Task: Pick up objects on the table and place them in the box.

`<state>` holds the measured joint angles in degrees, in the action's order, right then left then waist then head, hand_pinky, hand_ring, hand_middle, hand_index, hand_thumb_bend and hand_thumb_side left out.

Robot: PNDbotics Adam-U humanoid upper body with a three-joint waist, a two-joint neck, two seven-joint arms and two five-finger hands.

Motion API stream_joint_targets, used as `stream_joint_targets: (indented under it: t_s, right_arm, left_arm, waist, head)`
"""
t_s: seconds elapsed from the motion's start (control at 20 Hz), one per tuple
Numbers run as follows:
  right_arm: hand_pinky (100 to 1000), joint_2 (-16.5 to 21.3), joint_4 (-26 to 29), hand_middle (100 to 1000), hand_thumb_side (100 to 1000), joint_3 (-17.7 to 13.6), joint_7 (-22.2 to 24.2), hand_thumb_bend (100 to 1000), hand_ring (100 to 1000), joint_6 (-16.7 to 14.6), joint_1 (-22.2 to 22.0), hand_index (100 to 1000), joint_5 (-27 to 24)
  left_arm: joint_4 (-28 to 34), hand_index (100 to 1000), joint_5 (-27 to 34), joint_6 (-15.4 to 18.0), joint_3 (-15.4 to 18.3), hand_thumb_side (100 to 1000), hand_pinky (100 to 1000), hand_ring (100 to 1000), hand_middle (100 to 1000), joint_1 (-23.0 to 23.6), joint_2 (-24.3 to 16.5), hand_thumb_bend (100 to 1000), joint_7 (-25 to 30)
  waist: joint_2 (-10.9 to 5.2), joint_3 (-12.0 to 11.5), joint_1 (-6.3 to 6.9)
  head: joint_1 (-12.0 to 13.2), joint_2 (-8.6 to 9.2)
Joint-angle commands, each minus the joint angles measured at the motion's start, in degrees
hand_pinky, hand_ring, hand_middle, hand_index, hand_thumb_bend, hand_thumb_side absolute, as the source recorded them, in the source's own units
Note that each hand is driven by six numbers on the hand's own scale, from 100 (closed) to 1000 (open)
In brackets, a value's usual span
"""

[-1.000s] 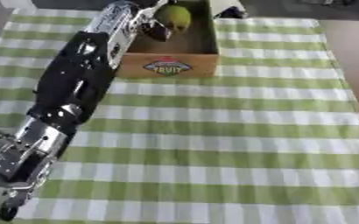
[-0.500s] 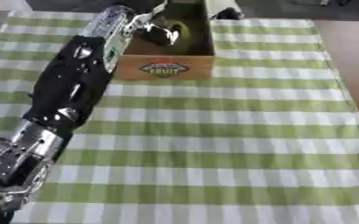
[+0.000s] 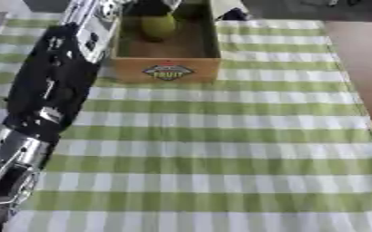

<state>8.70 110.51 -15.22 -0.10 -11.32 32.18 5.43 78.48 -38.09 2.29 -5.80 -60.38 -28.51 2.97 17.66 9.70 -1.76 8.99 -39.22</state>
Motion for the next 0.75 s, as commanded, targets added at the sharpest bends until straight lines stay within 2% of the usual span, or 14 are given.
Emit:
stream_joint_targets:
  t_s: [0.05,0.3,0.5,0.6,0.75]
  right_arm:
    - [934,1.9,1.1,627,584,-0.6,-0.4,100,756,0.0,0.4,812,0.6]
    - [931,2.8,1.3,627,583,-0.7,-1.0,100,755,0.0,0.5,810,1.3]
    - [925,3.5,1.5,628,582,-0.7,-1.7,100,754,-0.1,1.1,807,2.0]
    - [921,4.1,1.5,629,581,-0.7,-2.0,100,753,-0.3,1.5,805,2.4]
    - [917,4.6,1.7,631,580,-0.6,-2.7,100,752,-0.5,2.0,803,3.0]
  left_arm:
    - [13.0,790,8.8,-0.9,0.1,363,713,759,656,1.6,-6.5,100,-4.1]
    - [28.3,814,21.3,-3.1,3.0,361,670,718,617,9.9,-13.6,100,-12.3]
    - [35.2,810,29.6,-4.3,6.0,395,648,701,614,18.3,-17.4,100,-19.4]
    - [35.9,802,32.3,-2.7,7.1,403,633,686,602,22.1,-18.1,100,-22.6]
    - [36.1,803,36.0,1.8,8.9,407,622,675,591,26.9,-17.3,100,-29.1]
  waist:
    - [-1.71,-0.3,0.15]
    - [-2.3,-1.1,0.36]
    - [-2.71,-1.6,0.26]
    - [-2.93,-1.9,0.12]
    - [-3.16,-2.3,-0.2]
  head:
    - [-1.2,-0.15]
    - [-2.9,-0.52]
    - [-4.4,-0.58]
    - [-5.1,-0.58]
    - [-5.9,-0.52]
